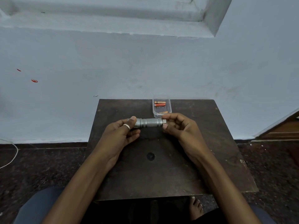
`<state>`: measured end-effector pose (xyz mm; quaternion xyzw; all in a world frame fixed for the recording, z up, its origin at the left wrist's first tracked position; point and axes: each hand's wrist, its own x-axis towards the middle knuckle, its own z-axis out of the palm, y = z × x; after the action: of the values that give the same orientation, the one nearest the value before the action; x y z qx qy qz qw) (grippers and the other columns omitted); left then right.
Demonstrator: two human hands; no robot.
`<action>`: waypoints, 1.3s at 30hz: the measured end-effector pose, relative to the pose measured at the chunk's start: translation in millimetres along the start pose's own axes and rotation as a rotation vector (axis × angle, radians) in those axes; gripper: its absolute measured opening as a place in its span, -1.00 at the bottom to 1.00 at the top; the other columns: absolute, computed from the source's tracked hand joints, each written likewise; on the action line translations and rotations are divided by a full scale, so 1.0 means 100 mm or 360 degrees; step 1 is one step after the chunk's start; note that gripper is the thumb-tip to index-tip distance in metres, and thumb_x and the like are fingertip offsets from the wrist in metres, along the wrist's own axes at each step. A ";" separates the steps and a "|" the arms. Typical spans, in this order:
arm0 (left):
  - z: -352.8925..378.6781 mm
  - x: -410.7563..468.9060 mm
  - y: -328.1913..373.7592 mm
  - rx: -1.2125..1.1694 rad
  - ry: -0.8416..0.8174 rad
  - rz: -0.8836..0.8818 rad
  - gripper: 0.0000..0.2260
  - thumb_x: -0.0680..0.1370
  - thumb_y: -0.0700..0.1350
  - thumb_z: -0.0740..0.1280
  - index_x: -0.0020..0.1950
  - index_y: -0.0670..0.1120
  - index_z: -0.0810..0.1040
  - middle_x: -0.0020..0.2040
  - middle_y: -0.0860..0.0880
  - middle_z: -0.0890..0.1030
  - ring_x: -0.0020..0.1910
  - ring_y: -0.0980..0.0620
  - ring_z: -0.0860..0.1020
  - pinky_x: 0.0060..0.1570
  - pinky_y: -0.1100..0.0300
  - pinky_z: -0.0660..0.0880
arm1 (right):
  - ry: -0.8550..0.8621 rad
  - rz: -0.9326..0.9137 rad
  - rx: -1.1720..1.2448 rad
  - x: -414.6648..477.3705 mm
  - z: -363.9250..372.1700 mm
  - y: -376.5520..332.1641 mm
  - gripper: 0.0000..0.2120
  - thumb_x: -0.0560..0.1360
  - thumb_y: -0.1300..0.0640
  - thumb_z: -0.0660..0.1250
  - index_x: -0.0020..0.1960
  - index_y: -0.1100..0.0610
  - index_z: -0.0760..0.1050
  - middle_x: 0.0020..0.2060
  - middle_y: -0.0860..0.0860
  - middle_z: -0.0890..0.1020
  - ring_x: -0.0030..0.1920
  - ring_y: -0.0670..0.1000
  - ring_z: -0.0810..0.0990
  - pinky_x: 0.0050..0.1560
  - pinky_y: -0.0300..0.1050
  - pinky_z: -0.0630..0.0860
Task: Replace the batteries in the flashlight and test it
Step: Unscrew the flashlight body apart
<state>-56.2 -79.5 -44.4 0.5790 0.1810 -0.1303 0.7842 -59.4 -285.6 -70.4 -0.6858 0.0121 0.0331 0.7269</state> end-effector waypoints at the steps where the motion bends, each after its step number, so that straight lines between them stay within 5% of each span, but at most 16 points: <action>1: 0.00 0.00 0.00 -0.0003 0.0005 0.0000 -0.84 0.57 -0.09 0.35 0.02 -0.16 0.63 -0.16 -0.06 0.64 -0.22 0.09 0.62 -0.10 0.24 0.64 | -0.0001 -0.0005 0.0017 0.00 0.00 0.00 -0.75 0.52 0.36 0.42 0.14 0.13 0.64 -0.06 0.07 0.75 -0.04 -0.04 0.69 0.06 -0.15 0.64; 7: 0.00 -0.01 0.00 0.0003 0.0008 0.0000 -0.85 0.57 -0.09 0.35 0.01 -0.16 0.63 -0.14 -0.07 0.64 -0.21 0.08 0.61 -0.06 0.23 0.64 | 0.0088 -0.0008 -0.0154 0.00 0.04 0.01 -0.78 0.61 0.13 0.35 0.10 0.27 0.64 -0.17 0.22 0.69 -0.23 -0.02 0.64 -0.25 -0.18 0.59; 14: 0.02 -0.02 0.01 0.0030 0.0028 -0.0002 -0.85 0.58 -0.08 0.33 -0.01 -0.13 0.62 -0.12 -0.07 0.63 -0.16 0.07 0.61 -0.06 0.24 0.62 | -0.0003 -0.0057 -0.0111 -0.02 0.00 -0.01 -0.73 0.52 0.38 0.41 0.19 0.19 0.61 -0.06 0.09 0.72 -0.08 -0.06 0.67 0.01 -0.11 0.65; 21: 0.04 -0.03 0.00 0.0059 0.0015 -0.0029 -0.86 0.58 -0.07 0.33 -0.03 -0.12 0.62 -0.12 -0.06 0.64 -0.17 0.08 0.61 -0.06 0.24 0.62 | 0.0100 0.0014 -0.0218 0.00 0.02 0.01 -0.74 0.62 0.11 0.34 0.01 0.33 0.62 -0.23 0.14 0.68 -0.27 -0.02 0.64 -0.28 -0.20 0.60; 24: 0.04 -0.02 0.00 0.0060 0.0026 -0.0028 -0.86 0.59 -0.07 0.33 -0.04 -0.11 0.62 -0.12 -0.06 0.64 -0.17 0.08 0.61 -0.07 0.25 0.62 | 0.0012 -0.0005 -0.0167 -0.01 -0.01 0.01 -0.87 0.57 0.27 0.38 0.10 0.25 0.63 -0.15 0.10 0.70 -0.17 -0.07 0.66 -0.12 -0.19 0.64; 27: 0.03 -0.02 0.01 0.0050 0.0031 -0.0027 -0.86 0.59 -0.08 0.32 -0.03 -0.12 0.62 -0.12 -0.06 0.64 -0.16 0.06 0.61 -0.02 0.20 0.61 | -0.0068 -0.0039 -0.0106 -0.02 -0.04 0.00 -0.72 0.51 0.38 0.41 0.17 0.14 0.61 -0.09 -0.01 0.71 -0.05 -0.09 0.67 0.02 -0.15 0.61; 34: 0.04 -0.01 -0.01 0.0094 0.0028 -0.0031 -0.86 0.59 -0.07 0.33 -0.03 -0.11 0.62 -0.10 -0.06 0.64 -0.17 0.07 0.61 -0.03 0.19 0.58 | 0.0010 0.0034 -0.0258 -0.01 0.02 0.00 -0.78 0.62 0.14 0.33 0.06 0.29 0.63 -0.23 0.11 0.67 -0.27 -0.03 0.62 -0.25 -0.23 0.60; 39: 0.02 0.00 0.00 0.0108 0.0032 -0.0025 -0.85 0.59 -0.06 0.32 0.00 -0.11 0.62 -0.08 -0.06 0.65 -0.14 0.06 0.62 -0.02 0.19 0.56 | -0.0079 -0.0009 -0.0123 -0.01 -0.01 -0.01 -0.69 0.53 0.38 0.39 0.24 0.20 0.60 -0.03 0.09 0.69 -0.08 -0.03 0.66 0.05 -0.10 0.65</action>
<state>-56.0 -81.1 -43.3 0.6051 0.1890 -0.1367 0.7612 -60.5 -287.2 -69.4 -0.7125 -0.0093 0.0483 0.7000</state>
